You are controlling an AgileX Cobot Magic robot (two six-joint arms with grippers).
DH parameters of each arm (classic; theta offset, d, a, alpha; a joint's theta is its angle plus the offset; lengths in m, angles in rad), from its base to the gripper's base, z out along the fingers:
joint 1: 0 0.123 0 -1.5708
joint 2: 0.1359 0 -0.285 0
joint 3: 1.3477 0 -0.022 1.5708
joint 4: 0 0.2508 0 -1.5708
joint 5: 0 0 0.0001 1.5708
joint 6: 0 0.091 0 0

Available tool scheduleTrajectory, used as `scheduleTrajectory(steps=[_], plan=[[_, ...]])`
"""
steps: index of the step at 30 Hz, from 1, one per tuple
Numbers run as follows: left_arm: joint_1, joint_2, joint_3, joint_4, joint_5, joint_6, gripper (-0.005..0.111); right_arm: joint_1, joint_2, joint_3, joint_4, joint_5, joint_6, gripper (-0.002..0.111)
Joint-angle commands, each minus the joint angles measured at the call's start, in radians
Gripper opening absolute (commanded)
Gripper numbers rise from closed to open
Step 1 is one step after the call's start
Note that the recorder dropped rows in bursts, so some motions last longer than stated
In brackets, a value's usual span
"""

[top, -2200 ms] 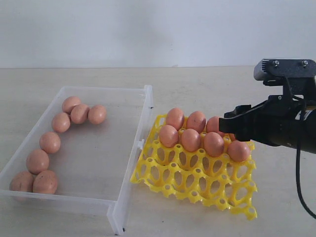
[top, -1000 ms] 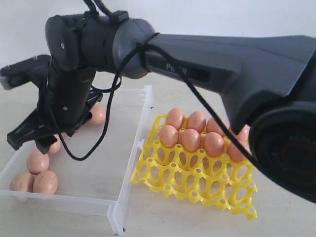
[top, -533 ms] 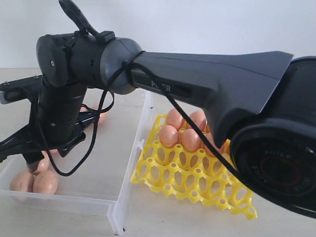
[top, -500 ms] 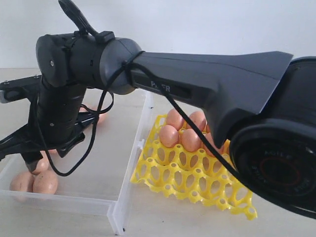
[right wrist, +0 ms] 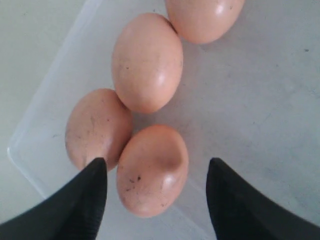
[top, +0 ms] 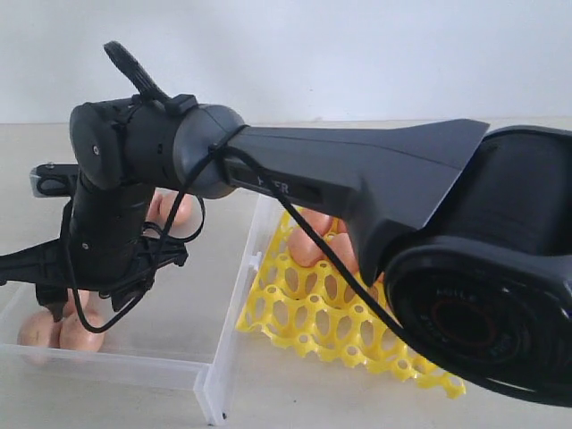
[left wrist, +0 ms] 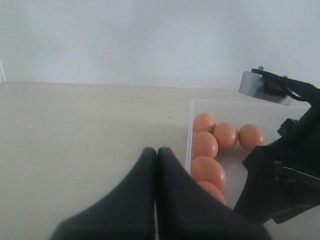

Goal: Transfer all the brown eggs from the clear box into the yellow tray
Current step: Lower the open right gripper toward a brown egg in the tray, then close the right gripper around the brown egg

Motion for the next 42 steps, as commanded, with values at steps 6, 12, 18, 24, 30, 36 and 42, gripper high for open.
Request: scheduleTrajectory(steps=[6, 12, 18, 24, 30, 36, 42], plan=[[0.001, 0.003, -0.004, -0.005, 0.000, 0.001, -0.004, 0.003, -0.005, -0.003, -0.016, -0.014, 0.091, 0.056], [0.001, 0.003, -0.004, -0.005, 0.000, 0.001, -0.004, 0.003, -0.005, -0.003, -0.022, -0.012, 0.117, 0.056], [0.001, 0.003, -0.004, -0.005, 0.000, 0.001, -0.004, 0.003, 0.003, -0.003, -0.026, -0.009, 0.145, 0.056], [0.001, 0.003, -0.004, -0.005, 0.000, 0.001, -0.004, 0.011, 0.028, -0.003, -0.013, -0.014, 0.155, 0.056], [0.001, 0.003, -0.004, -0.005, 0.000, 0.001, -0.004, 0.011, 0.042, -0.003, 0.006, -0.019, 0.155, 0.056], [0.001, 0.003, -0.004, -0.005, 0.000, 0.001, -0.004, 0.022, 0.042, -0.003, 0.038, -0.063, 0.167, 0.056], [0.001, 0.003, -0.004, -0.005, 0.000, 0.001, -0.004, 0.024, 0.042, -0.003, 0.021, -0.050, 0.144, 0.056]])
